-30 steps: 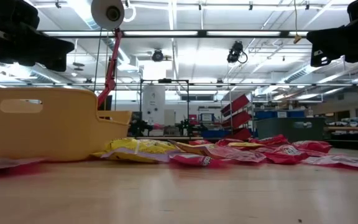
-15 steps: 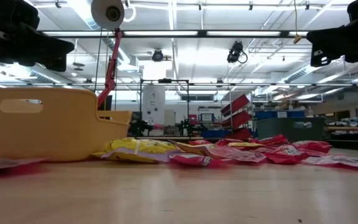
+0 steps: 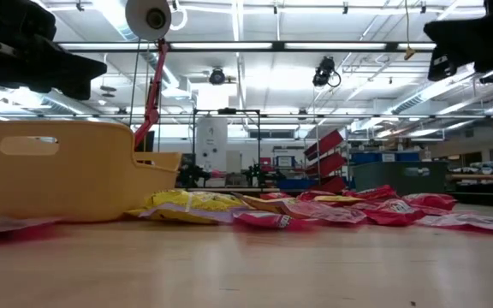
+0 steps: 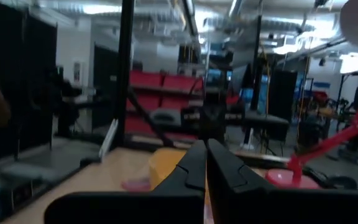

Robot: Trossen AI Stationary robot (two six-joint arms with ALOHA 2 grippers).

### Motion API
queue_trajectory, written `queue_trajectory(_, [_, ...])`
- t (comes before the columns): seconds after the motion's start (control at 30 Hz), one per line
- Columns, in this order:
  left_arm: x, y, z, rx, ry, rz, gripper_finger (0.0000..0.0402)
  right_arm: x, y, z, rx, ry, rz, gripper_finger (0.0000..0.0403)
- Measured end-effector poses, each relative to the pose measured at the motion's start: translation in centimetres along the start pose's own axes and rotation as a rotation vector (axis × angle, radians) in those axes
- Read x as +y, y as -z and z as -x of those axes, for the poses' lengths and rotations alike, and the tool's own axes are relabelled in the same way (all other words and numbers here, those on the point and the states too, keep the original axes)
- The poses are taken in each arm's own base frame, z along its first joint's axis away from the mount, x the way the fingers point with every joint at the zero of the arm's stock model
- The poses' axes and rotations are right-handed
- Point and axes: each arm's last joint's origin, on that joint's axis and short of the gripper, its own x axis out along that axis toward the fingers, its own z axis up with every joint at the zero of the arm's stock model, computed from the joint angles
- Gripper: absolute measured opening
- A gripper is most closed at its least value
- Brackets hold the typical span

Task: Sort candy
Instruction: Put the yellow candy pack into the blue bin

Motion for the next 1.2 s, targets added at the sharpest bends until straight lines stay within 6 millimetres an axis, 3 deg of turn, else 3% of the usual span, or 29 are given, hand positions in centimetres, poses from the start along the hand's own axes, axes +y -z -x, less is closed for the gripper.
queue_trajectory(0.27, [0.0, 0.0, 0.0, 0.000, 0.000, 0.000, 0.0008, -0.1, -1.2, 0.1, -0.125, 0.004, -0.095, 0.0003])
queue_trajectory(0.43, [0.0, 0.0, 0.0, 0.000, 0.000, 0.000, 0.0008, -0.1, -0.8, -0.1, -0.085, 0.004, -0.153, 0.0003])
queue_trajectory(0.57, [0.0, 0.0, 0.0, 0.000, 0.000, 0.000, 0.0008, -0.4, -0.6, -0.5, -0.046, 0.107, -0.168, 0.0003])
queue_trajectory(0.7, [0.0, 0.0, 0.0, -0.001, -0.001, 0.001, 0.0008, -0.6, -2.0, -1.1, -0.038, 0.150, -0.157, 0.0003])
queue_trajectory(0.8, [0.1, -0.5, 0.0, -0.056, -0.006, 0.032, 0.0008, -0.7, -3.4, -1.9, -0.033, 0.150, -0.157, 0.0003])
queue_trajectory(1.0, [0.3, -2.4, 0.3, -0.251, 0.019, 0.282, 0.0008, -1.0, -5.6, -4.2, 0.014, 0.149, -0.150, 0.0003])
queue_trajectory(1.2, [0.6, -3.9, 0.8, -0.418, 0.022, 0.323, 0.0008, -1.1, -7.1, -6.8, 0.064, 0.148, -0.138, 0.0003])
